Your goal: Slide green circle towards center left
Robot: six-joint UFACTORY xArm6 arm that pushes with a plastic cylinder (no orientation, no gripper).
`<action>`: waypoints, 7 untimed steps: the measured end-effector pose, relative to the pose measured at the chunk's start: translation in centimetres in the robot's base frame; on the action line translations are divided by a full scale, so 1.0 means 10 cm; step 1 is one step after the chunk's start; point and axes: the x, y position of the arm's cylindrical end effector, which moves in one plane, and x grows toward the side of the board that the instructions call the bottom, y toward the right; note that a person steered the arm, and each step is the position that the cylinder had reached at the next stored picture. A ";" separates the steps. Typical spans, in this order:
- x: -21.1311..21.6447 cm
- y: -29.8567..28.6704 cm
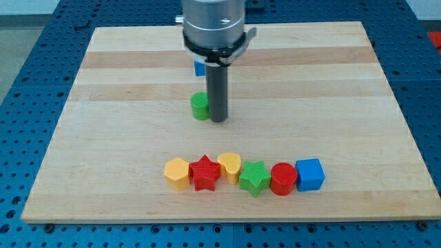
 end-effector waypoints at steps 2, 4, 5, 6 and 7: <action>-0.06 0.24; -0.21 -0.01; -0.23 -0.45; -0.23 -0.70; -0.32 -0.52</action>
